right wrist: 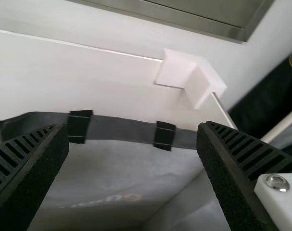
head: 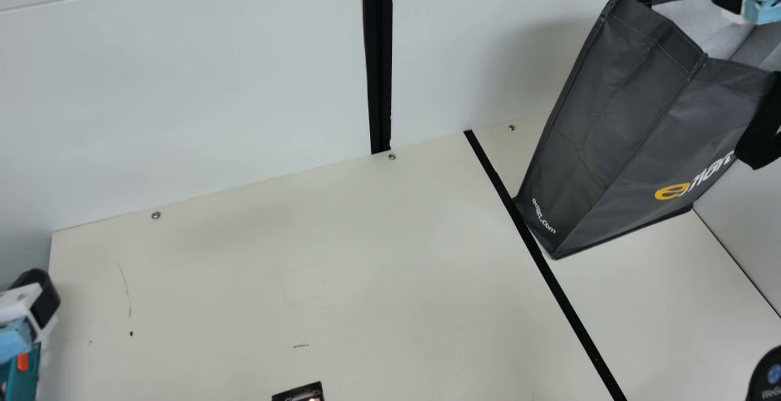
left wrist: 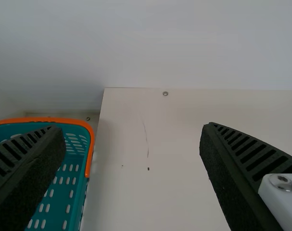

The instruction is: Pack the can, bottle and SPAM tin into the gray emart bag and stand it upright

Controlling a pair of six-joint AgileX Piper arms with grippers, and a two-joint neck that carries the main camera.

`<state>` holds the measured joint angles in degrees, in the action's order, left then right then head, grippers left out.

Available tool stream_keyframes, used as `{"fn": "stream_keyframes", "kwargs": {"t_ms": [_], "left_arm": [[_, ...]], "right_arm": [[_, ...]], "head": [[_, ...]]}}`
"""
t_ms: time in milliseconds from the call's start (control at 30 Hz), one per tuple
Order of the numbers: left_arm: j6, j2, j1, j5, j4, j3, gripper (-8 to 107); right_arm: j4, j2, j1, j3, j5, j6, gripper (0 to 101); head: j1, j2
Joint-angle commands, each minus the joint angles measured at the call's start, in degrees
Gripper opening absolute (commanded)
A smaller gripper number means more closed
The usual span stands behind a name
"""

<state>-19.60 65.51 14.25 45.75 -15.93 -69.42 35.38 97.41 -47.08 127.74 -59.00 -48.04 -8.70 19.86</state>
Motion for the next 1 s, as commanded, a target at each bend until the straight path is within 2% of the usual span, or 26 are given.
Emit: {"fn": "stream_keyframes", "kwargs": {"t_ms": [0,267,500,967], "left_arm": [[0.0,0.0,0.0,0.0,0.0,0.0,90],[0.0,0.0,0.0,0.0,0.0,0.0,90],[0.0,0.0,0.0,0.0,0.0,0.0,90],[0.0,0.0,0.0,0.0,0.0,0.0,90]], "right_arm": [[0.3,-0.2,0.9,-0.1,-0.1,-0.2,95],[1.5,-1.4,5.0,-1.4,-0.5,-1.3,95],[2.2,-3.1,9.6,-4.1,-0.3,-2.1,95],[3.4,-8.0,19.9,-15.2,0.6,-2.7,95]], "head": [[-1.3,0.1],[-1.3,0.1],[-1.3,0.1],[-1.3,0.1]]}}
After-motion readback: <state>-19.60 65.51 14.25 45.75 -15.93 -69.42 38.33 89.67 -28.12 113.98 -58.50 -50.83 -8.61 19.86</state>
